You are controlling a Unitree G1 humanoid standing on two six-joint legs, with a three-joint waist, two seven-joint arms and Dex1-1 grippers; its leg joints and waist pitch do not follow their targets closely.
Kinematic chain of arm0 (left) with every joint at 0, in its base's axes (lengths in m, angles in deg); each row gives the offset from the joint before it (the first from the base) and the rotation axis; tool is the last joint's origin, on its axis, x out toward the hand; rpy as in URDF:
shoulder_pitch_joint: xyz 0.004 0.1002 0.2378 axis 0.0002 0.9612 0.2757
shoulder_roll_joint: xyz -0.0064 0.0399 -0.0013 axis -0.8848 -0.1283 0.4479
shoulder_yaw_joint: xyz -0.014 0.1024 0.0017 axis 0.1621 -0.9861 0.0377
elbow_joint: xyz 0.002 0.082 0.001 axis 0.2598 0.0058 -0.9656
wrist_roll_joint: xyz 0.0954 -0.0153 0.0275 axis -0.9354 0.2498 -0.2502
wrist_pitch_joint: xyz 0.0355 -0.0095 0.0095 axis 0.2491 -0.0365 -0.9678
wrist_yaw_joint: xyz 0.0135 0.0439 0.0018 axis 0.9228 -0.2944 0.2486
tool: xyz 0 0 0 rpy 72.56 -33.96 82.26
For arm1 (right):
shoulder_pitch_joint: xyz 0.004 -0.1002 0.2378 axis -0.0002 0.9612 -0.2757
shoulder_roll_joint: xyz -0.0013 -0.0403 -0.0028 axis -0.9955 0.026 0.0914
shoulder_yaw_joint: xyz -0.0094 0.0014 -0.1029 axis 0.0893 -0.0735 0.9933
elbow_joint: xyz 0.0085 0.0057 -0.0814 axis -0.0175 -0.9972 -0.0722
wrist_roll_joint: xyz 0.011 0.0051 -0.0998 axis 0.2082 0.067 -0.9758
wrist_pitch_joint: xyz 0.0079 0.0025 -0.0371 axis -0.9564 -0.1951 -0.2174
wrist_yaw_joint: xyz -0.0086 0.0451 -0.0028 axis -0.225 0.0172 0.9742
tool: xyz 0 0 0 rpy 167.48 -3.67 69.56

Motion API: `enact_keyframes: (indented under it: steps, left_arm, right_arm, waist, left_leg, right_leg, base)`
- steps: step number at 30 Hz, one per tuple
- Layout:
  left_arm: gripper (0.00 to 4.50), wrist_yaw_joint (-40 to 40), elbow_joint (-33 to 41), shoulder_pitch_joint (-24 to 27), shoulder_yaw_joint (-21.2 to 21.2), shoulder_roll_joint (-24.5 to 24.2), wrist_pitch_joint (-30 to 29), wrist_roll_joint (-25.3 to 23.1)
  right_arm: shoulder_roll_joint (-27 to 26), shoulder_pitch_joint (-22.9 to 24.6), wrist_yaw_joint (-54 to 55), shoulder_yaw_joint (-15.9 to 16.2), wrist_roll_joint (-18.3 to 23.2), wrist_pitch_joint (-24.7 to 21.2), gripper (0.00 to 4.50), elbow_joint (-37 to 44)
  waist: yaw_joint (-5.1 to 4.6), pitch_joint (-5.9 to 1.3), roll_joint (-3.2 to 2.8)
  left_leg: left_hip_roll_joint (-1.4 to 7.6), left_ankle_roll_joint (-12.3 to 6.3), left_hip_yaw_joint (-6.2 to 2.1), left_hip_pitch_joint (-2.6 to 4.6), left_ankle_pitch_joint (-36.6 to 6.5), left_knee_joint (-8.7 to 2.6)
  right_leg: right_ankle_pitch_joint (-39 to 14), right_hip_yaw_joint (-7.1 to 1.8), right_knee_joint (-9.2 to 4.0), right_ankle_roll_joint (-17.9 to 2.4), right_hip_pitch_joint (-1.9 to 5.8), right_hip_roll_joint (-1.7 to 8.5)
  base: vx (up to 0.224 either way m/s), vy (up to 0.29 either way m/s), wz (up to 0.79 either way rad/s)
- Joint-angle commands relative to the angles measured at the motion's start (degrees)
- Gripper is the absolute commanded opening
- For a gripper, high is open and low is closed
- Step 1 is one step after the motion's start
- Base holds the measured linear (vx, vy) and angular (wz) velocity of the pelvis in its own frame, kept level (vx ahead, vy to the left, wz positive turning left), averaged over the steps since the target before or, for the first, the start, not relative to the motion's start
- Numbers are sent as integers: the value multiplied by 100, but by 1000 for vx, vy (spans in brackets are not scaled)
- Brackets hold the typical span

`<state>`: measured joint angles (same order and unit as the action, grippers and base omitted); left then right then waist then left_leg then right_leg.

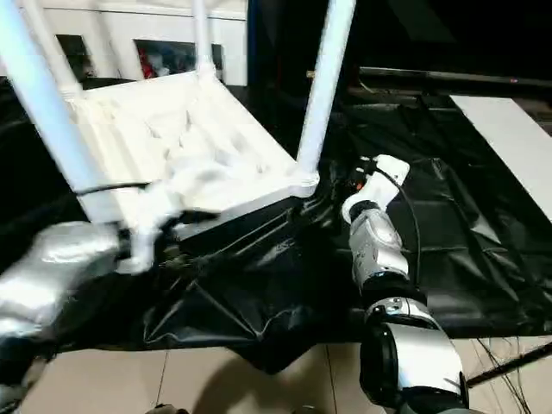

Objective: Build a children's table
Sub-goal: Rotate leg to tighten, then rotate table base

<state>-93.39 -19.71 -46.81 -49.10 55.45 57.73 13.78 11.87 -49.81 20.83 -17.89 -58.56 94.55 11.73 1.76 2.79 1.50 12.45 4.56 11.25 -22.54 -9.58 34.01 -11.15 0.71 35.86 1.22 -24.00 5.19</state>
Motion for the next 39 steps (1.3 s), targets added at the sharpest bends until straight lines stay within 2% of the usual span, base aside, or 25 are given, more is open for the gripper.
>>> enact_keyframes:
  steps: [1,2,3,4,6,7,8,11,14,15,16,17,18,20,22,23,24,25,27,29,33,36,38,39]
  left_arm:
    - [446,-330,237,156,189,-257,-425,339]
    - [446,-451,282,266,246,-440,-500,393]
    - [446,-538,308,380,303,-623,-536,446]
    - [446,-615,323,500,374,-797,-542,481]
    - [446,-796,335,820,663,-1183,-555,552]
    - [446,-810,337,851,694,-1216,-556,558]
    - [446,-892,406,1033,955,-1398,-641,645]
    - [446,-1022,559,1325,1388,-1692,-910,809]
    - [446,-1113,621,1601,1887,-1888,-1067,1003]
    - [446,-1102,450,1705,2185,-1994,-991,968]
    - [446,-1102,450,1705,2185,-1994,-991,968]
    - [446,-1064,181,1700,2366,-2078,-904,973]
    - [446,-978,-204,1633,2603,-2155,-705,964]
    - [446,-867,-450,1525,2743,-2143,-537,979]
    - [446,-704,-766,1351,2921,-2099,-234,974]
    - [446,-673,-859,1283,2951,-2077,-153,978]
    - [446,-568,-1151,1037,3033,-1974,143,970]
    - [446,-568,-1152,1036,3034,-1973,144,969]
    - [446,-500,-1193,865,3037,-1801,212,1029]
    - [446,-491,-1223,800,3024,-1743,228,1045]
    - [446,-580,-1349,607,2896,-1587,346,1152]
    - [446,-611,-1368,551,2835,-1530,389,1218]
    - [446,-600,-1399,460,2719,-1431,446,1207]
    - [446,-556,-1469,382,2632,-1357,517,1131]
  right_arm:
    - [70,61,-111,80,-86,49,325,-9]
    - [76,86,-182,124,-115,31,325,14]
    - [77,116,-273,166,-139,26,325,50]
    - [76,151,-376,212,-159,9,325,92]
    - [66,246,-657,335,-211,-39,325,211]
    - [65,256,-685,345,-215,-43,325,223]
    - [45,320,-854,403,-227,-96,325,286]
    - [19,480,-1221,587,-302,-184,325,429]
    - [63,700,-1625,961,-558,-284,325,569]
    - [166,817,-1763,1321,-922,-397,325,504]
    - [166,817,-1763,1321,-922,-397,325,504]
    - [263,880,-1675,1580,-1254,-427,325,392]
    - [352,966,-1593,1773,-1518,-443,325,262]
    - [373,1016,-1628,1787,-1520,-516,325,233]
    - [402,1111,-1732,1775,-1486,-644,325,269]
    - [425,1145,-1762,1800,-1510,-676,325,285]
    - [521,1293,-1882,1911,-1605,-794,325,400]
    - [522,1294,-1883,1912,-1605,-795,325,401]
    - [613,1410,-1969,1938,-1599,-849,325,541]
    - [668,1445,-2020,1949,-1598,-901,325,604]
    - [957,1655,-2536,1984,-1575,-1084,325,1034]
    - [993,1686,-2502,1949,-1564,-1067,325,1111]
    - [974,1662,-2368,1880,-1515,-1051,325,1144]
    - [941,1638,-2295,1867,-1501,-1021,325,1169]
  waist:
    - [13,-393,6]
    - [16,-386,-4]
    - [15,-384,-10]
    - [3,-375,-15]
    - [-2,-371,-28]
    - [0,-375,-37]
    - [-4,-368,-50]
    - [-13,-354,-65]
    - [8,-336,-73]
    - [-9,-318,-67]
    - [-9,-318,-67]
    - [6,-318,-82]
    - [1,-317,-65]
    - [2,-320,-55]
    - [1,-307,-78]
    - [8,-308,-91]
    - [13,-304,-88]
    - [26,-307,-88]
    - [26,-322,-100]
    - [28,-336,-71]
    - [68,-343,-51]
    - [70,-344,-39]
    - [67,-340,-46]
    - [62,-337,-24]
  left_leg:
    - [-31,-175,42,103,-884,-351]
    - [-22,-136,56,148,-1008,-346]
    - [-20,-123,53,156,-1047,-346]
    - [-22,-98,43,133,-1097,-363]
    - [-8,-40,46,161,-1199,-368]
    - [-6,-33,39,154,-1182,-365]
    - [-8,-22,39,153,-1181,-376]
    - [-2,-13,35,164,-1255,-386]
    - [9,35,37,199,-1488,-402]
    - [-3,82,25,170,-1569,-417]
    - [-3,82,25,170,-1569,-417]
    - [2,145,26,212,-1690,-417]
    - [-15,172,30,194,-1701,-418]
    - [-14,191,22,194,-1738,-424]
    - [3,216,-3,208,-1909,-451]
    - [8,244,-1,240,-2034,-449]
    - [4,255,-6,246,-2105,-457]
    - [6,264,0,267,-2135,-456]
    - [15,303,-9,251,-2094,-462]
    - [14,281,-5,241,-2047,-451]
    - [18,203,7,228,-1915,-441]
    - [20,199,9,216,-1905,-443]
    - [25,224,11,238,-1972,-440]
    - [22,239,6,232,-2011,-445]
  right_leg:
    - [-369,-45,-299,-1261,261,53]
    - [-474,-50,-326,-1224,231,40]
    - [-500,-51,-323,-1219,224,41]
    - [-575,-49,-331,-1192,238,42]
    - [-632,-59,-341,-1165,222,36]
    - [-579,-61,-327,-1187,229,48]
    - [-567,-60,-333,-1181,228,32]
    - [-544,-58,-338,-1244,218,27]
    - [-793,-65,-365,-1257,194,33]
    - [-962,-56,-379,-1234,201,26]
    - [-962,-56,-379,-1234,201,26]
    - [-1163,-72,-408,-1190,169,41]
    - [-1202,-75,-413,-1177,179,36]
    - [-1243,-80,-418,-1145,187,44]
    - [-1322,-81,-416,-1116,182,49]
    - [-1380,-83,-431,-1115,156,53]
    - [-1409,-79,-444,-1102,166,45]
    - [-1405,-80,-450,-1096,157,44]
    - [-1249,-77,-424,-1135,183,54]
    - [-1169,-77,-415,-1170,201,60]
    - [-1040,-67,-410,-1204,223,48]
    - [-1100,-63,-405,-1228,219,57]
    - [-1212,-69,-422,-1232,195,63]
    - [-1290,-71,-434,-1208,195,65]
  base:
    - [0,0,0]
    - [0,0,0]
    - [0,0,0]
    - [0,0,0]
    - [0,0,0]
    - [0,0,0]
    - [0,0,0]
    - [0,0,0]
    - [0,0,0]
    - [0,0,0]
    - [0,0,0]
    - [0,0,0]
    - [0,0,0]
    - [0,0,0]
    - [0,0,0]
    - [0,0,0]
    - [0,0,0]
    - [0,0,0]
    - [0,0,0]
    - [0,0,0]
    - [0,0,0]
    - [0,0,0]
    - [0,0,0]
    - [0,0,0]
